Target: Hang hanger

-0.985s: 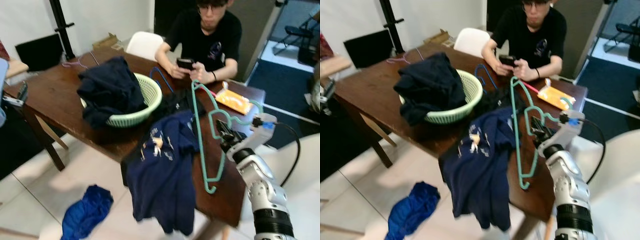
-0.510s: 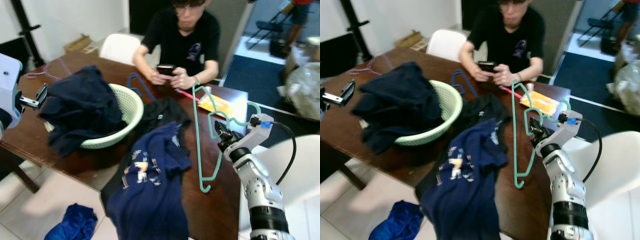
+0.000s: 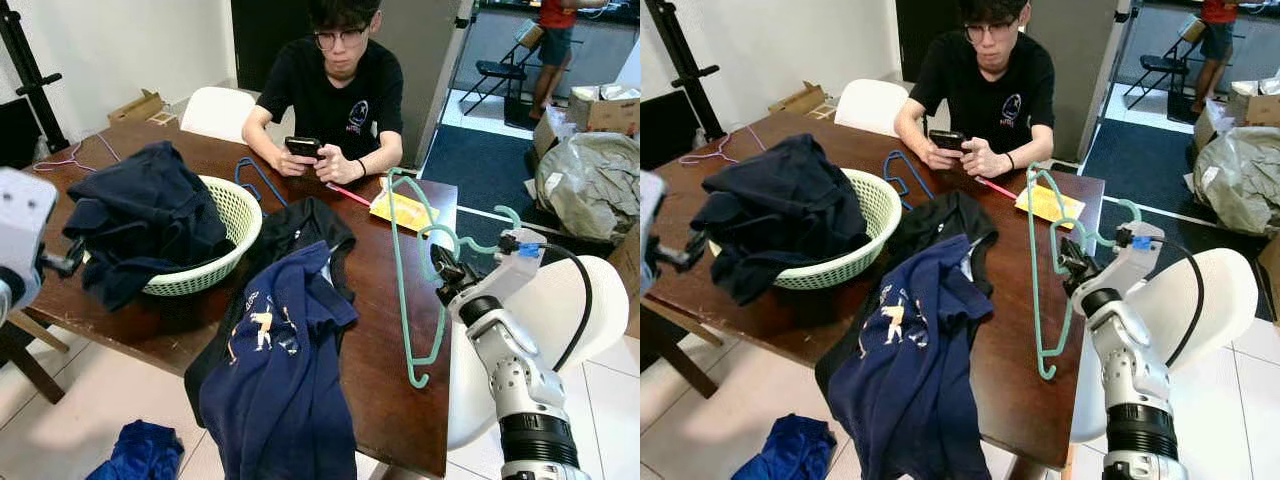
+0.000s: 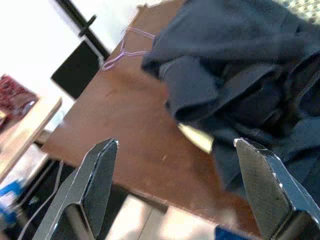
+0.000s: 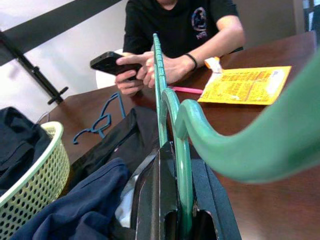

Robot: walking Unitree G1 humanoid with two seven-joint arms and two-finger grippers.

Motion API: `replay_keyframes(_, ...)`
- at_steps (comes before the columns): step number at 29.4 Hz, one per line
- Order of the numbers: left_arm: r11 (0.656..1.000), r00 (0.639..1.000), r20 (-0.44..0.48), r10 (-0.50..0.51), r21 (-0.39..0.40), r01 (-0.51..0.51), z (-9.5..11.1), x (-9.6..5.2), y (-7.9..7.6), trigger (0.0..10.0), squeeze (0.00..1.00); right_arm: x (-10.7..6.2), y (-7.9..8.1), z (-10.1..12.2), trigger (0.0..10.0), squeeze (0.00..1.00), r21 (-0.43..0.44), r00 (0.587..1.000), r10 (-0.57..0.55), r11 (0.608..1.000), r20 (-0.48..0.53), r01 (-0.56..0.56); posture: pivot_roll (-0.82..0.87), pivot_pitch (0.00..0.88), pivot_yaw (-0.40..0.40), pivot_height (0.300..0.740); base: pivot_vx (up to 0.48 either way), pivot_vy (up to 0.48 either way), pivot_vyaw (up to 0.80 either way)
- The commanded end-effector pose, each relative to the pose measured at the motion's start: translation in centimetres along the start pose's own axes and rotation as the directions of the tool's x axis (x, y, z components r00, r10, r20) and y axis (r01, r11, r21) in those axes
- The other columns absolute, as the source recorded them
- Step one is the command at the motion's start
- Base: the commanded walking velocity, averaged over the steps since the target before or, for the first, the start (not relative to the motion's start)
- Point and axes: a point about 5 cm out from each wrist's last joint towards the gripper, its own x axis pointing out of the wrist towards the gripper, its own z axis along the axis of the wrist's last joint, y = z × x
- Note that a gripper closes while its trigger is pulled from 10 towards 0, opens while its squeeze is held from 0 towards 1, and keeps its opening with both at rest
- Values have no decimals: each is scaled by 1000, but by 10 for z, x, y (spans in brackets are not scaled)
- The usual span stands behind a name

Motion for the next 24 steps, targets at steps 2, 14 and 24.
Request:
replay_keyframes(2, 997, 996, -43, 75, 28, -74, -7, 0, 10, 10000, 0, -1, 0, -5, 10000, 0, -15, 999, -6, 1000, -33, 6, 89, 8, -46, 740, 0, 0, 0)
replay_keyframes(14, 989, 991, 27, 128, -84, -125, -7, 20, 18, 10000, 0, 0, 0, -2, 10000, 0, -33, 999, -4, 999, -39, 3, 81, 21, -62, 740, 0, 0, 0)
replay_keyframes(24, 988, 994, 61, 90, -135, -81, -3, 39, 4, 10000, 0, -2, -3, 1, 10000, 0, -49, 999, -9, 999, -40, 7, 61, 34, -66, 740, 0, 0, 0)
